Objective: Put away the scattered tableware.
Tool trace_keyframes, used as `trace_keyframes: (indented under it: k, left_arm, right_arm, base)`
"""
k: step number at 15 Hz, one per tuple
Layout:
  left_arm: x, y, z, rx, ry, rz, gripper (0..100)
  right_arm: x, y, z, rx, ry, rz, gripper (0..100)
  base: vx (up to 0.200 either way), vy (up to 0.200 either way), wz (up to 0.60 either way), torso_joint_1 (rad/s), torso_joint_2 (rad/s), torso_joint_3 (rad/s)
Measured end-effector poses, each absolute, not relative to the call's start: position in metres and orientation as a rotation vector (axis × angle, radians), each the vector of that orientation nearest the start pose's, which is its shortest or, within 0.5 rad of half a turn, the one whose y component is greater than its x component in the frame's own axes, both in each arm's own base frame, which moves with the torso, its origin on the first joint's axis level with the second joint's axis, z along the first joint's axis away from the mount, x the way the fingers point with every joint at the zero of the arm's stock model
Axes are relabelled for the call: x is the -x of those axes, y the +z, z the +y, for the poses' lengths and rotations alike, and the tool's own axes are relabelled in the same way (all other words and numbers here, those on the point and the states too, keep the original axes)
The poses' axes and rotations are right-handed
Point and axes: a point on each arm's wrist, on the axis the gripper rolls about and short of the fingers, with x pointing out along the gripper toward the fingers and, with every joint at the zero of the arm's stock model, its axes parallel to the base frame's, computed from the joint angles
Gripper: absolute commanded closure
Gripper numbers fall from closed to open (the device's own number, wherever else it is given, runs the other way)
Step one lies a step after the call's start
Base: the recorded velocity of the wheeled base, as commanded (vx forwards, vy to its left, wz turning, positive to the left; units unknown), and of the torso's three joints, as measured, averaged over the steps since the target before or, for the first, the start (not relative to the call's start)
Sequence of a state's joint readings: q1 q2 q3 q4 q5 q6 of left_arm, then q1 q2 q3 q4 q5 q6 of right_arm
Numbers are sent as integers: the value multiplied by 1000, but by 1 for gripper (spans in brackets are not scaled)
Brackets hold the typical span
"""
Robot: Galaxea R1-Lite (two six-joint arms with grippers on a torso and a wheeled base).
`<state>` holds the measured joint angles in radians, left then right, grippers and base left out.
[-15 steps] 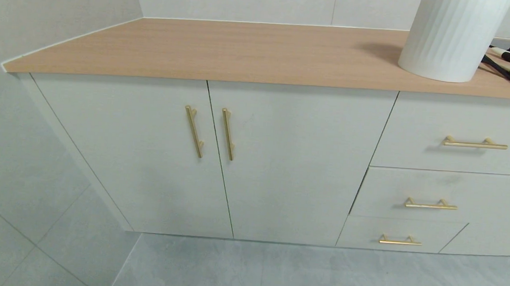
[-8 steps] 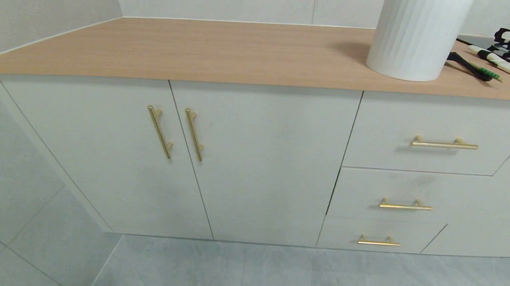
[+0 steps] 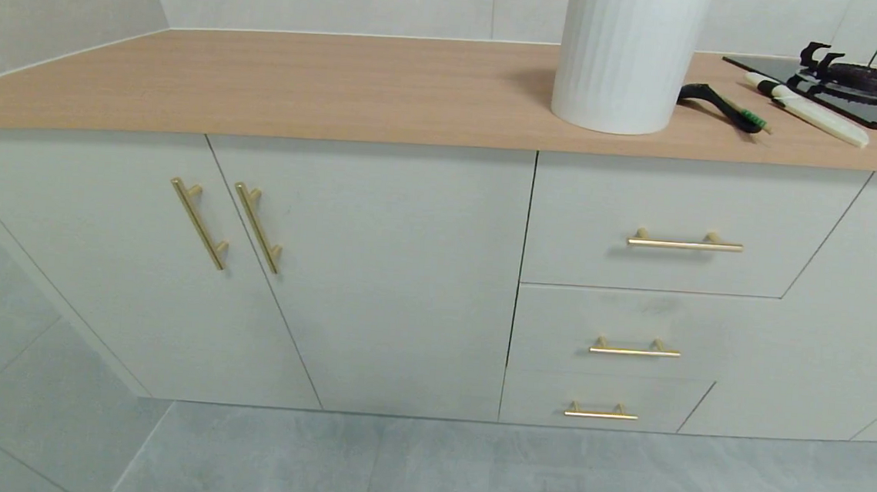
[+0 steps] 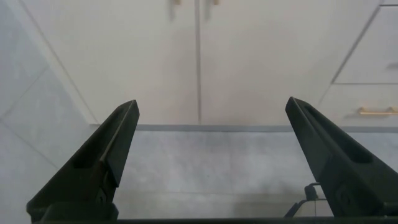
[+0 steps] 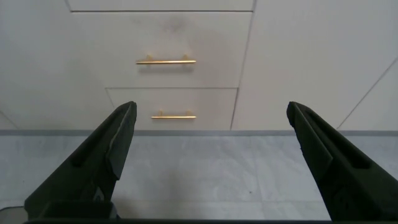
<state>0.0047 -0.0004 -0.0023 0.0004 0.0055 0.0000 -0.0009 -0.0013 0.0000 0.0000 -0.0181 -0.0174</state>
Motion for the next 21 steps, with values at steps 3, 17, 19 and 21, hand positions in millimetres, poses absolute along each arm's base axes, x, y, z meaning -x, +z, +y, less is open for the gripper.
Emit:
trace_keyframes:
  k: [3, 17, 19, 21]
  left_arm:
    - [23, 76, 0, 0, 10, -4, 0]
    - [23, 76, 0, 0, 10, -4, 0]
    - [23, 76, 0, 0, 10, -4, 0]
    - [23, 76, 0, 0, 9, -4, 0]
  right_arm:
    - [23, 75, 0, 18, -21, -1, 0]
    - [23, 75, 0, 19, -19, 0, 0]
    - [23, 75, 0, 20, -19, -1, 0]
    - [23, 75, 0, 35, -15, -1, 0]
  base:
    - [0, 0, 0, 0, 0, 0]
    - [129, 0, 0, 0, 2, 1]
    - [0, 0, 0, 0, 0, 0]
    - [0, 0, 0, 0, 0, 0]
